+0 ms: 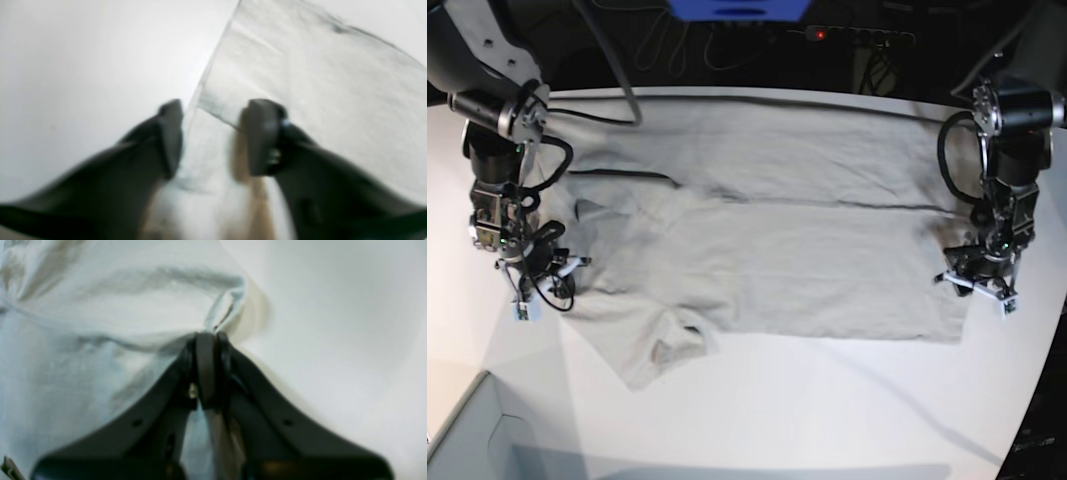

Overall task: Layout the t-shirt on the table in an organized manner, then fold the t-shirt properly
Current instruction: 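Release the fold and move both grippers to the shirt's hem side, then grasp the hem edge with both grippers and fold it toward the collar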

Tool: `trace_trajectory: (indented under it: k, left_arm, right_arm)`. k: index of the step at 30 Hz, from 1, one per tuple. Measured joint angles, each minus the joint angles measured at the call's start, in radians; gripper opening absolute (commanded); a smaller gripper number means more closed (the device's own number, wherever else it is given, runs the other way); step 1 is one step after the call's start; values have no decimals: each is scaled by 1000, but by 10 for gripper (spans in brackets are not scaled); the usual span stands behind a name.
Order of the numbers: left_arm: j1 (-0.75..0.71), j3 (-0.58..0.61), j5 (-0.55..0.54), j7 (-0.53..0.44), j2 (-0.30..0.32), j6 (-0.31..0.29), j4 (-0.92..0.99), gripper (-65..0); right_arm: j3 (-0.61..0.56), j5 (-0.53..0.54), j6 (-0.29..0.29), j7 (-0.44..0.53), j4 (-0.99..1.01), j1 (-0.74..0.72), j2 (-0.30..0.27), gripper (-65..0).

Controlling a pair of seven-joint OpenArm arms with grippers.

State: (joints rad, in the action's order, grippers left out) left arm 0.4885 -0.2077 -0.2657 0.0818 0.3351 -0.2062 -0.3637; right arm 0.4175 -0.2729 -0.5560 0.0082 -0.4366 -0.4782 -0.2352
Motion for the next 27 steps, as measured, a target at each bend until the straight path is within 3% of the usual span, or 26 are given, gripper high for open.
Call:
trace_trajectory:
  k: [3,4,10,15,21,27]
  left_arm:
    - [8,-6,-17,-27,2,-2,40,-641]
    - [8,-6,-15,-27,3,-5,42,-650]
    - [11,-11,-16,-19,3,-5,40,-650]
    - [-53,-8,-141,24,0,-5,-79,-650]
    - [-180,-6,-211,33,5,1,-266,-650]
    - [-275,-7,-287,34,5,3,-416,-650]
  right_arm:
    - [0,0,0,0,0,0,0,-650]
    - [0,0,0,0,0,0,0,-650]
    - [1,6,-3,-8,-37,23,1,-650]
    - [4,-24,-27,-64,-291,165,29,-650]
    - [1,-31,-31,-75,-422,194,66,-650]
    - [124,-34,-43,-89,-486,206,94,-650]
